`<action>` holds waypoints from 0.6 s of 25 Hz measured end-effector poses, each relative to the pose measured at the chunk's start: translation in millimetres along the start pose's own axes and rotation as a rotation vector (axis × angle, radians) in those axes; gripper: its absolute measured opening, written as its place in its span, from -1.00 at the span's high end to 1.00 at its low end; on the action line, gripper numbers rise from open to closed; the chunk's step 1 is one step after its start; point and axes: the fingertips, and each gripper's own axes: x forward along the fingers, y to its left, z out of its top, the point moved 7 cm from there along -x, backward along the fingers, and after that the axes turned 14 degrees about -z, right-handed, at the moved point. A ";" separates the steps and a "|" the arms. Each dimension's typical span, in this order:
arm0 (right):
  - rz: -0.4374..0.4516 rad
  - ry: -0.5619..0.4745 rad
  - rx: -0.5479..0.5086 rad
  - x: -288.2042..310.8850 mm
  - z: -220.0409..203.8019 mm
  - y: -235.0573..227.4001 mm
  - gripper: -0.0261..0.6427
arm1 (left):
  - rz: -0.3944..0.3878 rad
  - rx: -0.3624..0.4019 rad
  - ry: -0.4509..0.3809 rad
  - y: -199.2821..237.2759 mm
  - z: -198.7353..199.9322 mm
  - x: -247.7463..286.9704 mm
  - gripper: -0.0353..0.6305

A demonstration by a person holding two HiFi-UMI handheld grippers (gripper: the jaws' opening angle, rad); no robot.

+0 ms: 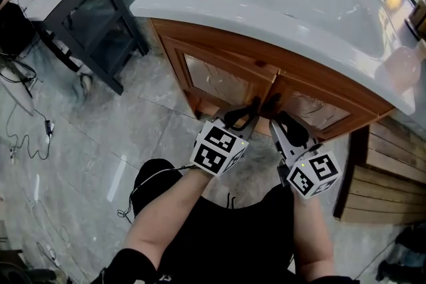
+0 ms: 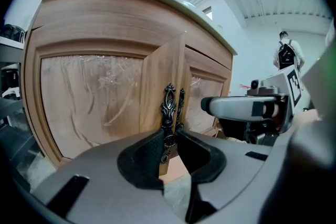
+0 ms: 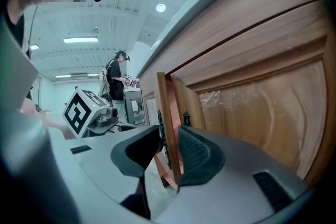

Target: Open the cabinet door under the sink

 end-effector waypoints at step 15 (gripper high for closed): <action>0.111 0.040 -0.044 37.1 6.5 17.3 0.51 | -0.022 -0.009 -0.023 -5.8 -5.5 -14.3 0.62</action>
